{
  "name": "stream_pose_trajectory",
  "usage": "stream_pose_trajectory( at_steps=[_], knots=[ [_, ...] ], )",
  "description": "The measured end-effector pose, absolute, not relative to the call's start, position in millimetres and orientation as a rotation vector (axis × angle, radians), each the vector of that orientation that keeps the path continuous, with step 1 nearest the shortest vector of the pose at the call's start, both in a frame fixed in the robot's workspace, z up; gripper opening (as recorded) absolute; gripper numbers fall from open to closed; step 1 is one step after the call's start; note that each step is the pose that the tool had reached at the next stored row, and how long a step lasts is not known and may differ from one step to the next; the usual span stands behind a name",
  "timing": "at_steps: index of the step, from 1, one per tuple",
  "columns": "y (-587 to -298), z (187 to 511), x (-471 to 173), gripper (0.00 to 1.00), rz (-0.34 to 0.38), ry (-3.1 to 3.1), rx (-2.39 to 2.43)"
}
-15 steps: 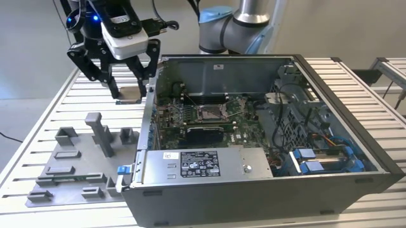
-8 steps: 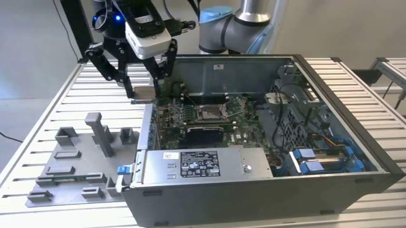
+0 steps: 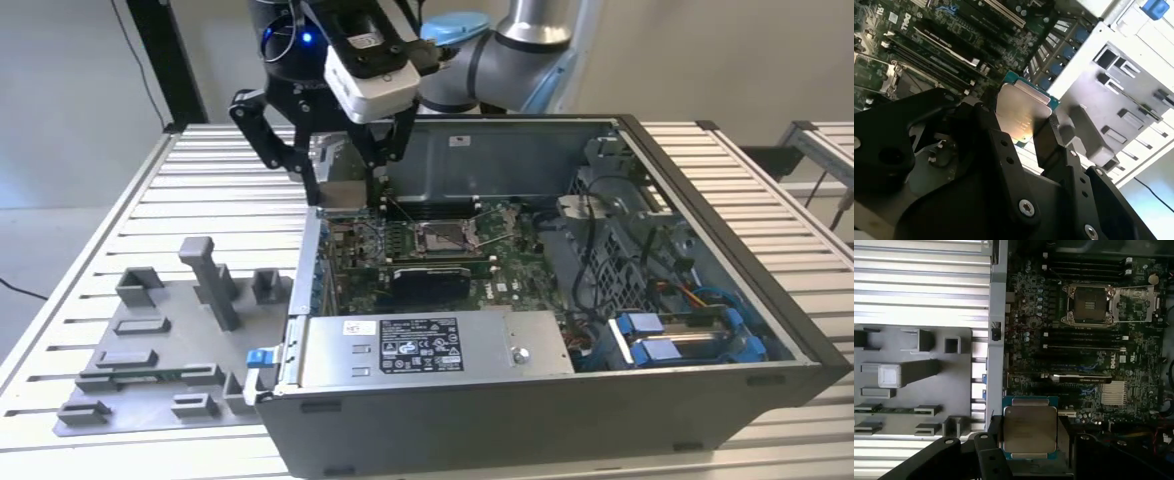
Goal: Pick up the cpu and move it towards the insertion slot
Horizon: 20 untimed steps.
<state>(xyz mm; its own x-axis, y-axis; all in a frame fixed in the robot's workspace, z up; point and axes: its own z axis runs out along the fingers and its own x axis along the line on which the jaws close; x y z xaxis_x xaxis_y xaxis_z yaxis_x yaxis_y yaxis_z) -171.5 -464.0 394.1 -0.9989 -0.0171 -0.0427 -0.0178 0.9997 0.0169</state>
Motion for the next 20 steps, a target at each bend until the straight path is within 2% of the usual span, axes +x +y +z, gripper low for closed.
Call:
stream_pose_trajectory(
  at_steps=[20],
  knots=[
    [-464.0,394.1,-96.8,0.00,0.027,3.099,-0.027]
  ],
)
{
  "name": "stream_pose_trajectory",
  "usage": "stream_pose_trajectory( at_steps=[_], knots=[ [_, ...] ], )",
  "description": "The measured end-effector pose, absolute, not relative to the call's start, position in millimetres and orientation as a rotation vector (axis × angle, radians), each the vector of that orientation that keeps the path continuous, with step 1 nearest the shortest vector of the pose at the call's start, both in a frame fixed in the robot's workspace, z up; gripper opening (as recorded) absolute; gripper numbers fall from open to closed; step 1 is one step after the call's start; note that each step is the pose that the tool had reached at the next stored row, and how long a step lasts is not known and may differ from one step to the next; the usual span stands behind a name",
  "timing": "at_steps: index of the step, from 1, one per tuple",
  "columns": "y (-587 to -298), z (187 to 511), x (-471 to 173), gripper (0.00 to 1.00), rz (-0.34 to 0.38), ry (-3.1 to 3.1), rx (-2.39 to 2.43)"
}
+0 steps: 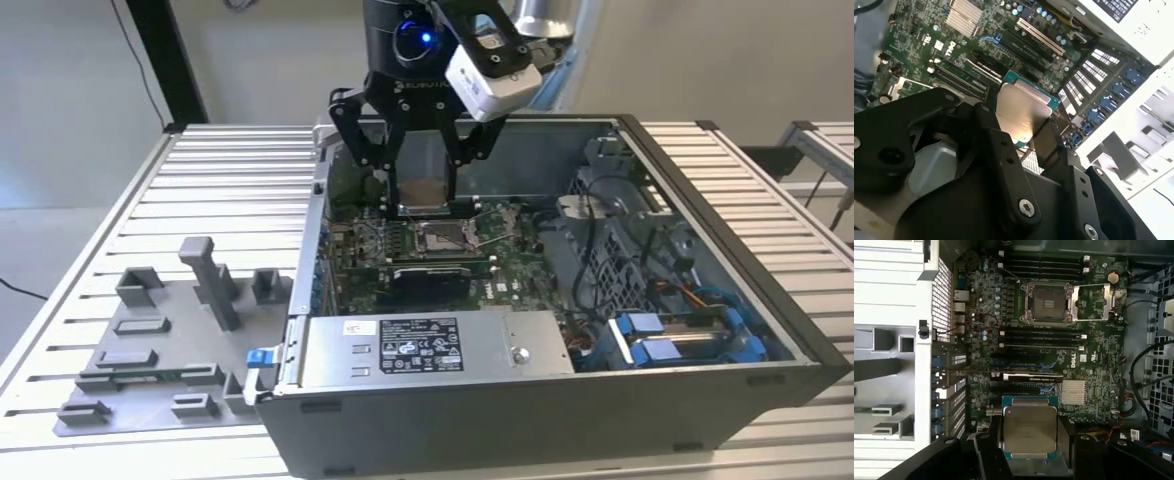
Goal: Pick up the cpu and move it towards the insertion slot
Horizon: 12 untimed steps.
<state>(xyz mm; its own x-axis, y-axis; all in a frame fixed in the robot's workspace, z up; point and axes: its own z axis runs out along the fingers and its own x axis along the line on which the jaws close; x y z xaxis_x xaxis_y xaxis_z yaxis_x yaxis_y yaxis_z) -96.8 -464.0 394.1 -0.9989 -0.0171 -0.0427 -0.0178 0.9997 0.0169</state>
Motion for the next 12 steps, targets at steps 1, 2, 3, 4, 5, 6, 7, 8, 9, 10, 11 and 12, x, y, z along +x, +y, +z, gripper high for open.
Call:
stream_pose_trajectory(
  at_steps=[1,2,3,4,5,6,7,8,9,10,11,12],
  knots=[
    [-464.0,394.1,-92.8,0.00,0.027,3.099,-0.027],
    [-464.0,394.1,-89.2,0.00,0.027,3.099,-0.027],
    [-464.0,394.1,-85.7,0.00,0.027,3.099,-0.027],
    [-464.0,394.1,-82.2,0.00,0.027,3.099,-0.027],
    [-464.0,394.0,-78.6,0.00,0.027,3.099,-0.027],
    [-464.0,394.1,-75.1,0.00,0.027,3.099,-0.027],
    [-464.0,394.1,-71.7,0.00,0.027,3.099,-0.027],
    [-464.0,394.1,-68.4,0.00,0.027,3.099,-0.027],
    [-464.0,394.1,-65.4,0.00,0.027,3.099,-0.027],
    [-464.0,394.1,-62.4,0.00,0.027,3.099,-0.027],
    [-464.0,394.1,-59.3,0.00,0.027,3.099,-0.027],
    [-464.0,394.1,-56.7,0.00,0.027,3.099,-0.027]
  ],
)
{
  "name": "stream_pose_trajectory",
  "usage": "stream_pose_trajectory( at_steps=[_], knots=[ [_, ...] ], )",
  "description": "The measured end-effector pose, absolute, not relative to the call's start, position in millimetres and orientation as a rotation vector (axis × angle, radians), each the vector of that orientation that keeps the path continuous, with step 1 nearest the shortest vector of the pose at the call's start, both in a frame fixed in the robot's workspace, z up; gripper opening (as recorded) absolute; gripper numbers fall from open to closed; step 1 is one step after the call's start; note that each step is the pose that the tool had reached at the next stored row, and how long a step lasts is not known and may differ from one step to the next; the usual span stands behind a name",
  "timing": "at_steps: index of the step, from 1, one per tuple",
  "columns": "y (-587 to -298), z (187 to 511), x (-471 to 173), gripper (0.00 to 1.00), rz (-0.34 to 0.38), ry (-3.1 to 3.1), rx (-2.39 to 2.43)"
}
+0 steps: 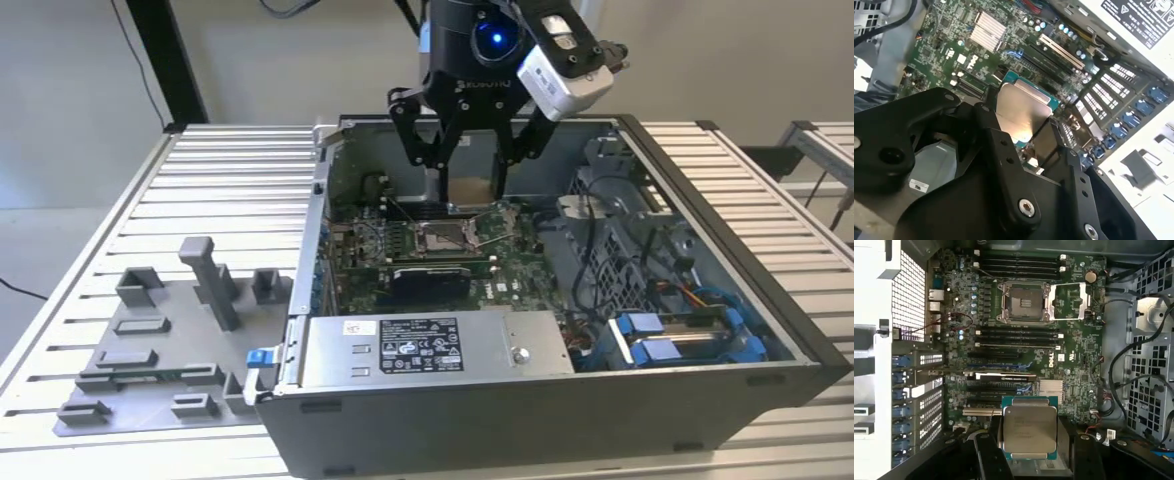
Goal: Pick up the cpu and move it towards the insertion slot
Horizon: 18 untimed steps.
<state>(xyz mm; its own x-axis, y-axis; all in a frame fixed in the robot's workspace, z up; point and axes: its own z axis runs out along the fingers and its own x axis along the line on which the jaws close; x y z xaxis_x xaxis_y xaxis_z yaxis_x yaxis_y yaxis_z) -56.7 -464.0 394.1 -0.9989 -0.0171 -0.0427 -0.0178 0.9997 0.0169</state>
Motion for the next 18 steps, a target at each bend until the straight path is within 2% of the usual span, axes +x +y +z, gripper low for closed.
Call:
stream_pose_trajectory(
  at_steps=[18],
  knots=[
    [-453.9,393.5,-54.1,0.00,0.027,3.099,-0.027]
  ],
)
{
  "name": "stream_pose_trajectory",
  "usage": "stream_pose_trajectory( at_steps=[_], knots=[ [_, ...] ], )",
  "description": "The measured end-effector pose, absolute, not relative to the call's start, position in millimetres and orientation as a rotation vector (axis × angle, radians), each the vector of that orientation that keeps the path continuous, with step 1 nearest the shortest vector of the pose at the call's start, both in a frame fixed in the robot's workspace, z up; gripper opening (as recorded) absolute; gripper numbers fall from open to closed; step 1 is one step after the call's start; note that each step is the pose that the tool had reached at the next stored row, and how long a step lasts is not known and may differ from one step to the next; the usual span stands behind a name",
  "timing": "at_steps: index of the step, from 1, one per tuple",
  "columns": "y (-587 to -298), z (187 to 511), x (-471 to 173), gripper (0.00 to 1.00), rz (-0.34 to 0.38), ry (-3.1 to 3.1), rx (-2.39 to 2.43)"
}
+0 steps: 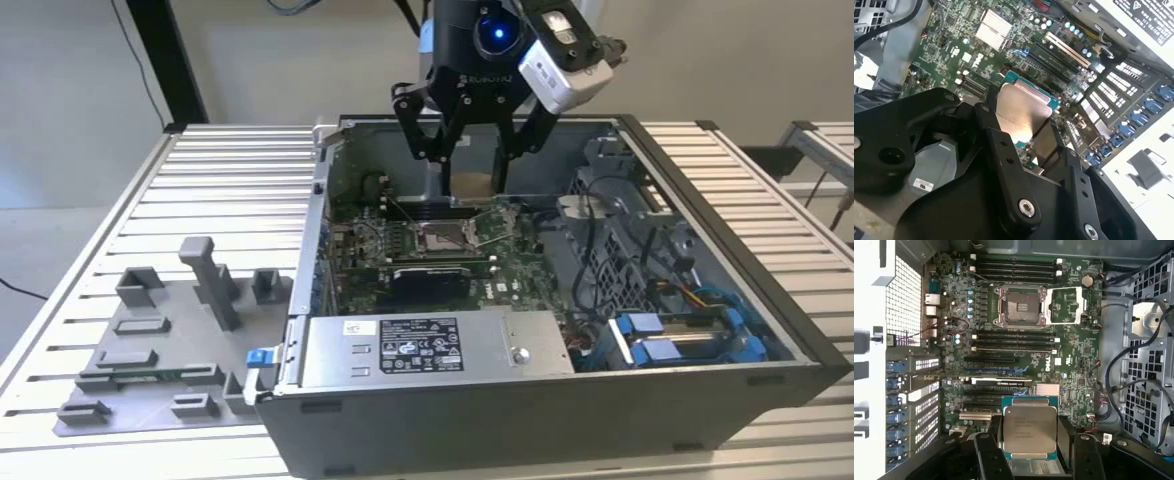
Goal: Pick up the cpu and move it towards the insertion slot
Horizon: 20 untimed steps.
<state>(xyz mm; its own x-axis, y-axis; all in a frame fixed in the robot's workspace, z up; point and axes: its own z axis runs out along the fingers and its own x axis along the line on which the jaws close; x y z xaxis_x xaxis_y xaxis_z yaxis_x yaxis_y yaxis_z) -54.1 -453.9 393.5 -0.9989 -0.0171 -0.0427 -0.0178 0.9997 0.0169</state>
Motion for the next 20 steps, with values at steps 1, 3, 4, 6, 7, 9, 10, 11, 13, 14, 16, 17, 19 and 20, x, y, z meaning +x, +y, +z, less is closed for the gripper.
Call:
stream_pose_trajectory(
  at_steps=[1,3,4,6,7,9,10,11,13,14,16,17,19,20],
  knots=[
    [-451.6,393.4,-53.8,0.00,0.027,3.099,-0.027],
    [-446.8,393.0,-53.4,0.00,0.027,3.099,-0.027],
    [-444.1,392.8,-53.2,0.00,0.027,3.099,-0.027],
    [-438.6,392.1,-53.0,0.00,0.027,3.099,-0.027],
    [-435.8,391.7,-52.9,0.00,0.027,3.099,-0.027],
    [-429.8,390.9,-52.8,0.00,0.027,3.099,-0.027],
    [-426.6,390.4,-52.6,0.00,0.027,3.099,-0.027],
    [-423.4,389.8,-52.5,0.00,0.027,3.099,-0.027],
    [-416.9,388.3,-52.4,0.00,0.027,3.099,-0.027],
    [-413.6,387.6,-52.3,0.00,0.027,3.099,-0.027],
    [-406.4,386.2,-52.2,0.00,0.027,3.099,-0.027],
    [-402.7,385.6,-52.2,0.00,0.027,3.099,-0.027],
    [-394.6,384.5,-52.1,0.00,0.027,3.098,-0.027],
    [-390.5,384.0,-52.1,0.00,0.027,3.099,-0.027]
  ],
)
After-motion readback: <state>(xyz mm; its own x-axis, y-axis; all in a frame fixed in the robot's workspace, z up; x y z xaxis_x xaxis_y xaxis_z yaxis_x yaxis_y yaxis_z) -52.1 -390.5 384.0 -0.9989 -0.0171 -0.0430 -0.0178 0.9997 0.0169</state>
